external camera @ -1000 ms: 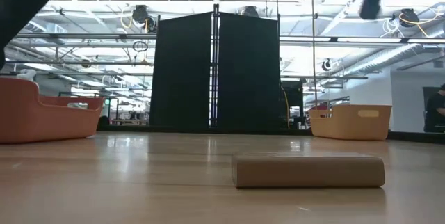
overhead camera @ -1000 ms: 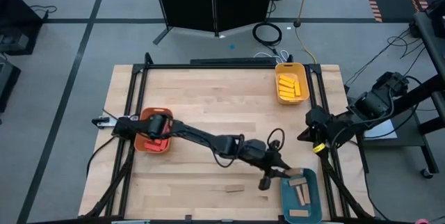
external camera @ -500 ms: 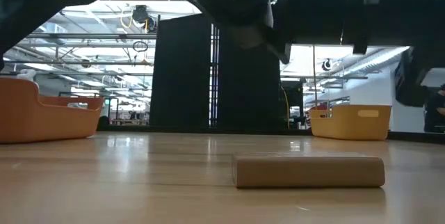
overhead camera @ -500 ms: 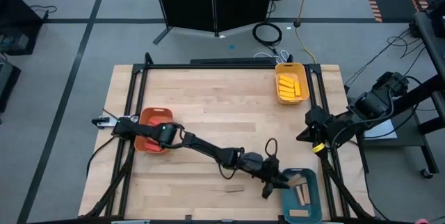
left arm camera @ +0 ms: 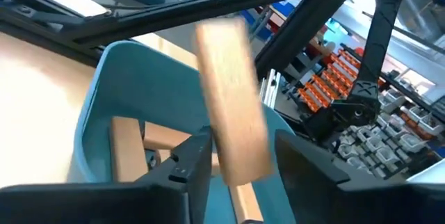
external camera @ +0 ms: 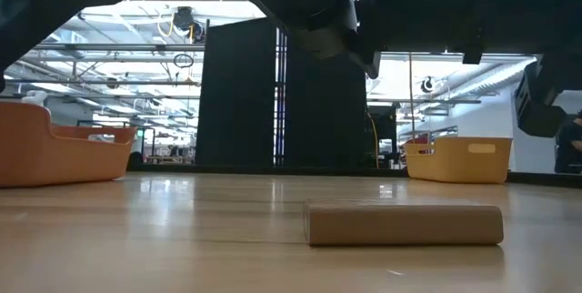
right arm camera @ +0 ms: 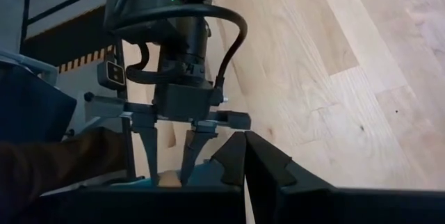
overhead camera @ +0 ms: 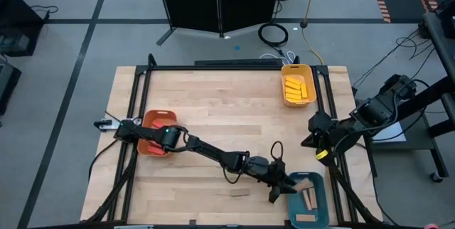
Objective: Sort blocks
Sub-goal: Put the brown block into the blue bin
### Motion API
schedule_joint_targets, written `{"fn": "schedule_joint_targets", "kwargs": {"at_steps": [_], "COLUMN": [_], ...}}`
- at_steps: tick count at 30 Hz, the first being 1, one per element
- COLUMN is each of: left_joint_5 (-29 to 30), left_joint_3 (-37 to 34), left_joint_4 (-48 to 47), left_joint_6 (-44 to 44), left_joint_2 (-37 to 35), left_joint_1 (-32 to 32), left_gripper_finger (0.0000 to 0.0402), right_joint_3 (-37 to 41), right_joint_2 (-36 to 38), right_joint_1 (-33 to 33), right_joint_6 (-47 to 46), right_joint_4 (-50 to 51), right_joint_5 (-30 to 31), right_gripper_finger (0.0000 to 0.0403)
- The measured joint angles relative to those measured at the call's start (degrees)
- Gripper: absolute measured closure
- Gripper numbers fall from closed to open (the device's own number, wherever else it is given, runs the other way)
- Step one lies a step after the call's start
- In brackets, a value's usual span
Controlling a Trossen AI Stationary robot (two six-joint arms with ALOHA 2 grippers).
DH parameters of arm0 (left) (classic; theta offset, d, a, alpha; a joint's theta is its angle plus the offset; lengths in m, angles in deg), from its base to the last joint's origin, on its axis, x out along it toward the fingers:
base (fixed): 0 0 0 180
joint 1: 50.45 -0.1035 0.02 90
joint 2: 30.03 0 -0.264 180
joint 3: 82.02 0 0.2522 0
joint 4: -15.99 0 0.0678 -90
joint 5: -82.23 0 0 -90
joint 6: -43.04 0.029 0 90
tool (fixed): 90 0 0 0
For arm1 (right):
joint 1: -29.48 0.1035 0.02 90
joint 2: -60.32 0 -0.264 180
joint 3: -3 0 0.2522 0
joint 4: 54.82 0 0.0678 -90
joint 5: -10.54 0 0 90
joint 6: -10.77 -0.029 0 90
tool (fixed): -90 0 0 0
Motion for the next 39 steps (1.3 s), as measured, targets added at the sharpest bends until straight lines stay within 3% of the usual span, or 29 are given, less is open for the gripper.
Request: {"fn": "schedule_joint_targets", "kwargs": {"at_steps": [9,16,22,29,33,36,39], "left_joint_5": [-0.79,-10.10,-12.74,-12.76,-10.51,-8.59,-6.11], "left_joint_3": [0.00,0.00,0.04,0.11,0.09,0.03,-2.10], "left_joint_4": [-0.24,-5.30,-25.63,-61.61,-82.14,-89.86,-87.87], "left_joint_6": [0.02,0.03,10.14,21.61,22.79,22.26,20.56], "left_joint_2": [-0.04,-2.87,-10.48,-21.35,-24.01,-24.12,-24.06], "left_joint_1": [-0.22,-2.48,-3.23,-3.04,-1.95,-0.14,2.46], "left_gripper_finger": [0.0224,0.0224,0.0224,0.0224,0.0224,0.0224,0.0224], "right_joint_3": [0.00,0.00,0.00,0.00,0.00,0.00,-0.01], "right_joint_2": [-0.46,-0.46,-0.46,-0.44,-0.52,-0.82,-1.26], "right_joint_1": [0.00,0.00,0.00,0.04,0.41,0.89,1.47], "right_joint_6": [0.04,-0.02,-0.34,0.22,1.44,1.93,2.12], "right_joint_4": [0.02,0.02,0.02,0.04,0.02,0.01,0.04], "right_joint_5": [-1.55,-2.93,-3.05,-3.03,-2.93,-2.73,-2.70], "right_gripper_finger": [0.0403,0.0403,0.0403,0.0403,0.0403,0.0403,0.0403]}}
